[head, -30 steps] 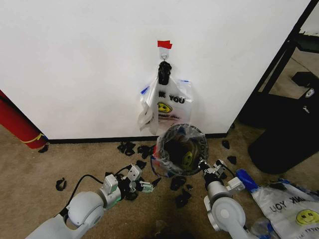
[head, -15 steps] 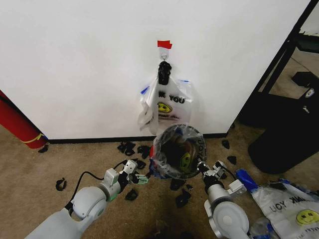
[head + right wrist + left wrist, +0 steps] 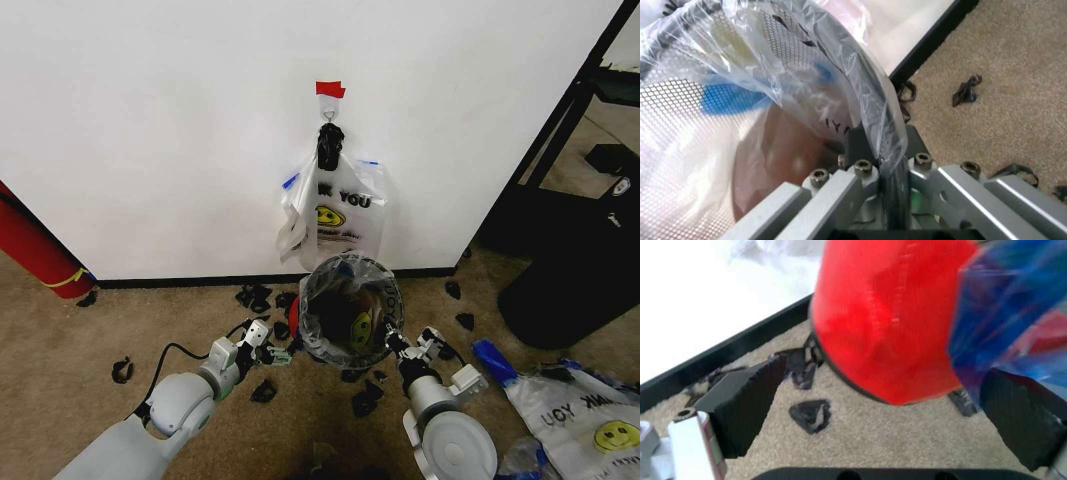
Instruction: Pick up the garbage bag from the wall and place it over the trash bin.
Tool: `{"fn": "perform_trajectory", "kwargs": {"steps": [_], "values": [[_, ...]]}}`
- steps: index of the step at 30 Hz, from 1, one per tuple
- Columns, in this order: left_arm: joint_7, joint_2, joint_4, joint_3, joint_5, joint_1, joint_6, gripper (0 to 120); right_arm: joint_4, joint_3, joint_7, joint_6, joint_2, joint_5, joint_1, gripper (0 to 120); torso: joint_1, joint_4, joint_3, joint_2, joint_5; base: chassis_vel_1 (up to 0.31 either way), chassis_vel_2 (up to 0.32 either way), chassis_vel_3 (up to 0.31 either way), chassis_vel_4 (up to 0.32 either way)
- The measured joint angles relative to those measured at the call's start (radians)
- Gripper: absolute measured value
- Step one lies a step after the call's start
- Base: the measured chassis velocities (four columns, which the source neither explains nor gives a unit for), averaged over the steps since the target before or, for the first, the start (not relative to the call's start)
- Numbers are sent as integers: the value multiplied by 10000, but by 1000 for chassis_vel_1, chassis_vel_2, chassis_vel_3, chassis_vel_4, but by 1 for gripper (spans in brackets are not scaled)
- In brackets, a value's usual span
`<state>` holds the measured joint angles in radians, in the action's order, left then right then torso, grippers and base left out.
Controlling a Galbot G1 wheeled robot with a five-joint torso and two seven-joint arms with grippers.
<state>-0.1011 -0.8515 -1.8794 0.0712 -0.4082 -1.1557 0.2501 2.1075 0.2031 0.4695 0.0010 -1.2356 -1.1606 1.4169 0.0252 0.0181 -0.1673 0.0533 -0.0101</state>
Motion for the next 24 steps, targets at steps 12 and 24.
{"fn": "perform_trajectory", "kwargs": {"steps": [12, 24], "values": [[-1606, 382, -260, 198, 404, -118, -443, 100, -1256, 259, -298, 101, -274, 140, -715, 0, 0, 0, 0, 0, 1, 0, 0, 0, 0], [142, 261, -540, 649, 1555, 30, 33, 100, -1654, 248, -1906, 465, 166, 1509, -389, 0, 0, 1, 0, 0, 2, 0, 0, 0, 0]]}}
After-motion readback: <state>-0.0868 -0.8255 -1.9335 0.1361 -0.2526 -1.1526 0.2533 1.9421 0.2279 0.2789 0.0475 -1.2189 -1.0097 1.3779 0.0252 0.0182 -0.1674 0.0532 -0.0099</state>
